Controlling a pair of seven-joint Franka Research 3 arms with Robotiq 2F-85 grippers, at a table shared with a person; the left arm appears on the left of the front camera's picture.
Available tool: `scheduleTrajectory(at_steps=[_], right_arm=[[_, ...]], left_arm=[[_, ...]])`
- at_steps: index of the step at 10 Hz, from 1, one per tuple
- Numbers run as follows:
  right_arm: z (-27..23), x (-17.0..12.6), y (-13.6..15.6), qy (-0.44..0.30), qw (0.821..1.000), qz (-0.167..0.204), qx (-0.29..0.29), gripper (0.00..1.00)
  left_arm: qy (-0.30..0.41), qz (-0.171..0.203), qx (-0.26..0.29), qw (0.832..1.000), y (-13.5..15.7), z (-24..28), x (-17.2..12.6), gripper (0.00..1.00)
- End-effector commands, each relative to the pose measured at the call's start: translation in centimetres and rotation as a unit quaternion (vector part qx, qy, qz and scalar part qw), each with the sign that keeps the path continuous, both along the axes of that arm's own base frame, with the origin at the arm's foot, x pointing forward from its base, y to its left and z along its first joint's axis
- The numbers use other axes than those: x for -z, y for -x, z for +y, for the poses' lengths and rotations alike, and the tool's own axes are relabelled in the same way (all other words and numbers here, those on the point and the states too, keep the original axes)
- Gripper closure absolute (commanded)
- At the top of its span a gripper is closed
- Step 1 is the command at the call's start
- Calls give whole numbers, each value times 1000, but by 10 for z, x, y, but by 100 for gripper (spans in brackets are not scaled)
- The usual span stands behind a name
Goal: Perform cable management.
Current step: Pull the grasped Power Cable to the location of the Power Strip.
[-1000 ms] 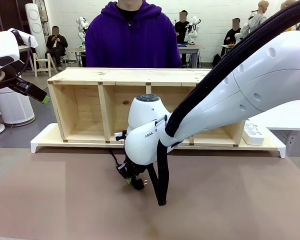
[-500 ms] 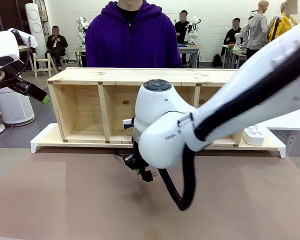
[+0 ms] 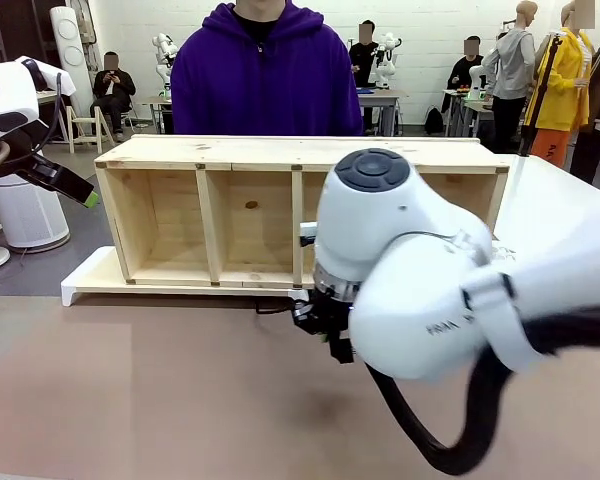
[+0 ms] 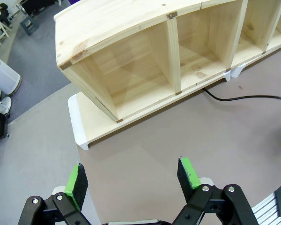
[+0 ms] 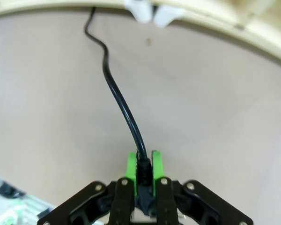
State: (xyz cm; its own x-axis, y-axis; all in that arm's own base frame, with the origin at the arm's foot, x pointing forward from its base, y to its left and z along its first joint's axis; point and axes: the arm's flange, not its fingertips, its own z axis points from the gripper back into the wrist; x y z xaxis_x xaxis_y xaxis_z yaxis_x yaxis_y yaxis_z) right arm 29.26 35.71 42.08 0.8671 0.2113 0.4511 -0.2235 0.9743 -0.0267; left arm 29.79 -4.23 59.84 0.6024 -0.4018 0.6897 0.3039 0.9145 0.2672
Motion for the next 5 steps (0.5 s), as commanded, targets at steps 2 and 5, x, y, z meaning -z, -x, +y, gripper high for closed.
scheduleTrajectory(at_steps=[2, 5], right_arm=[[-34, -9, 38, -14, 995, -56, 80, 84], [-61, -16, 68, -35, 987, -94, 126, 84]], left_arm=[[7, -6, -1, 1000, -3, -1, 0, 0], [7, -6, -1, 1000, -3, -1, 0, 0]])
